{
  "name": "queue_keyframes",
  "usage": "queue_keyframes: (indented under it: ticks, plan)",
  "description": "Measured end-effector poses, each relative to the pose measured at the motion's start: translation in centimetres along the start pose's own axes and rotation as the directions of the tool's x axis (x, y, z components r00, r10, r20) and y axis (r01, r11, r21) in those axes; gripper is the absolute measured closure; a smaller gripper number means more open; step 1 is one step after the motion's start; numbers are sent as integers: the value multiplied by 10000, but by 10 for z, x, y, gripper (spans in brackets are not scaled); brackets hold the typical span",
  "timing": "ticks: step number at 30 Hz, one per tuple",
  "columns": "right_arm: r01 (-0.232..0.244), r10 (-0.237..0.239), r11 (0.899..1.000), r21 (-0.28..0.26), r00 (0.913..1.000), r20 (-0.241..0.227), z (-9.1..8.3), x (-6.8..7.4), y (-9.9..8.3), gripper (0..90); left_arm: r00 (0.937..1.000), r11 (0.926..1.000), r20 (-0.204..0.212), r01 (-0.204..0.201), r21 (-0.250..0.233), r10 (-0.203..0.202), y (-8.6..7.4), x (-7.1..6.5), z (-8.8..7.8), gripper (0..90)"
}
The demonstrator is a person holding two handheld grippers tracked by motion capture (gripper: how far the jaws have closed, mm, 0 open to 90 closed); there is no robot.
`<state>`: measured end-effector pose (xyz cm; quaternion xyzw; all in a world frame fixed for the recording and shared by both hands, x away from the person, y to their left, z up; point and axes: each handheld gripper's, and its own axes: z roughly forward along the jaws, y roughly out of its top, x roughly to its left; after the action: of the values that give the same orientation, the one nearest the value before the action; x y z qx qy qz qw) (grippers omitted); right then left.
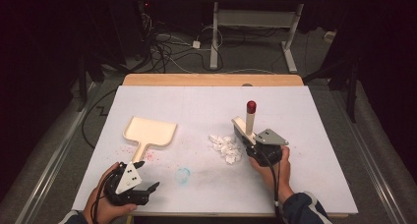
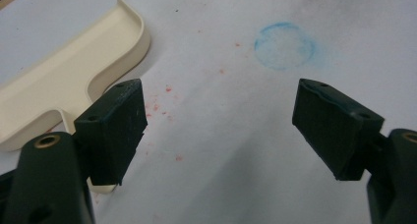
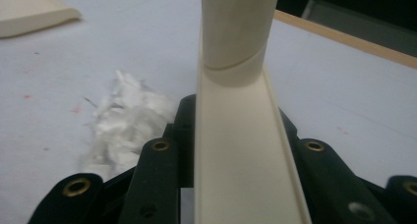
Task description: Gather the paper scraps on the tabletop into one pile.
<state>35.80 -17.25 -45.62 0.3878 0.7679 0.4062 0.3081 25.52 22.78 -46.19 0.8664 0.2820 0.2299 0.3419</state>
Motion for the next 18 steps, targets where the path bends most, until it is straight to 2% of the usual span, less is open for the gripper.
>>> queue_keyframes:
  ticks: [3, 5, 12, 14, 18]
  plan:
    - [340, -340, 9994, -26, 9994, -21, 2, 9, 2, 675, 10000, 10000, -12, -66, 9, 66, 0, -1, -1, 202]
    - [343, -342, 9994, -62, 9994, 80, 2, 11, 3, 675, 10000, 10000, -30, -33, -2, 33, 0, 0, -1, 202]
    - [202, -198, 9989, -429, 9998, 96, -6, 7, 12, 674, 10000, 10000, -76, 18, -53, -18, 0, 0, -1, 202]
    - [49, -40, 9985, -538, 9999, 168, -10, 5, 15, 674, 10000, 10000, -91, 28, -57, -29, 0, 1, -2, 202]
    - [54, -31, 9956, -940, 9997, 245, -25, -2, 24, 674, 9999, 10000, -110, 40, -48, -41, 0, 1, -2, 202]
